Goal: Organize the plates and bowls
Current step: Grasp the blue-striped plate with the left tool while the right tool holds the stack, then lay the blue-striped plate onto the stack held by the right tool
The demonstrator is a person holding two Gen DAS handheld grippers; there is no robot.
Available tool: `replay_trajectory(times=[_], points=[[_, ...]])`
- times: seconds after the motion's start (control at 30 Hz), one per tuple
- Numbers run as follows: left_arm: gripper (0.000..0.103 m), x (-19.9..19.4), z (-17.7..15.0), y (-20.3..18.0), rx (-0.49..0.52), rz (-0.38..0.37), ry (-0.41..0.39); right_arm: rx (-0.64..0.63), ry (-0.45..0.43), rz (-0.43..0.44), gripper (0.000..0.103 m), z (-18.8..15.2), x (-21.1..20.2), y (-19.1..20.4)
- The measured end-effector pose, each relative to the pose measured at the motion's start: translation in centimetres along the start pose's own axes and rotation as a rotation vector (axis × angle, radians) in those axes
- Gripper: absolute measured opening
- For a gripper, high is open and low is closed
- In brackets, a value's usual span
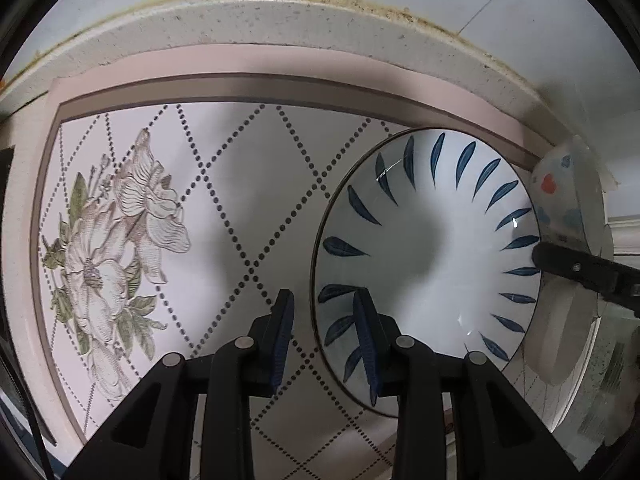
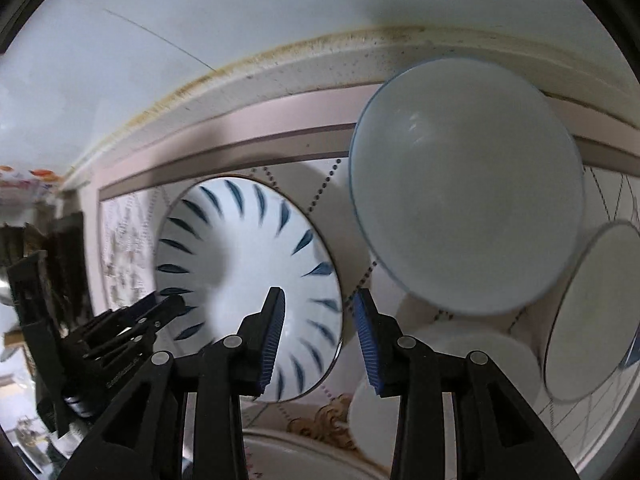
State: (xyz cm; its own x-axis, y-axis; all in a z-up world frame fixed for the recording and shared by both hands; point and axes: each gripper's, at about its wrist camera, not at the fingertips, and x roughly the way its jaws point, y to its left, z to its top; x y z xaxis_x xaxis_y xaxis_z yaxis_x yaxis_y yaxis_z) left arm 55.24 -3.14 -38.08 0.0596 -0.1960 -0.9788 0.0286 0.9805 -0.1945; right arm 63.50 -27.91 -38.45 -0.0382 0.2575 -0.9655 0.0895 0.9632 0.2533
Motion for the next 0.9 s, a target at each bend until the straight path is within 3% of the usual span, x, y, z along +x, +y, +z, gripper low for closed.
replay_trajectory(times=[0.03,0.17,0.53,0.9], points=[[0.028,0.0,0.1,0.0,-0.002,-0.001,-0.010,-0.009,0.009,-0.017,0.037,0.2,0.5,0.1],[0.019,-0.3,-0.1,-0.9,0.033,0.019,-0.061,-0.053,0.032,-0.047,0.011,0.5,1.9,0.2],[0.018,-3.1,-1.9,-1.3,0.031,0.036,-0.093,-0.064,0.011,-0.023,0.012,-0.6,1.2,0.8],[0.018,-9.9,-7.0,-2.3,0.098,0.014,-0.154,-0.108,-0.026,0.050,0.012,-5.3,-5.0,1.6]])
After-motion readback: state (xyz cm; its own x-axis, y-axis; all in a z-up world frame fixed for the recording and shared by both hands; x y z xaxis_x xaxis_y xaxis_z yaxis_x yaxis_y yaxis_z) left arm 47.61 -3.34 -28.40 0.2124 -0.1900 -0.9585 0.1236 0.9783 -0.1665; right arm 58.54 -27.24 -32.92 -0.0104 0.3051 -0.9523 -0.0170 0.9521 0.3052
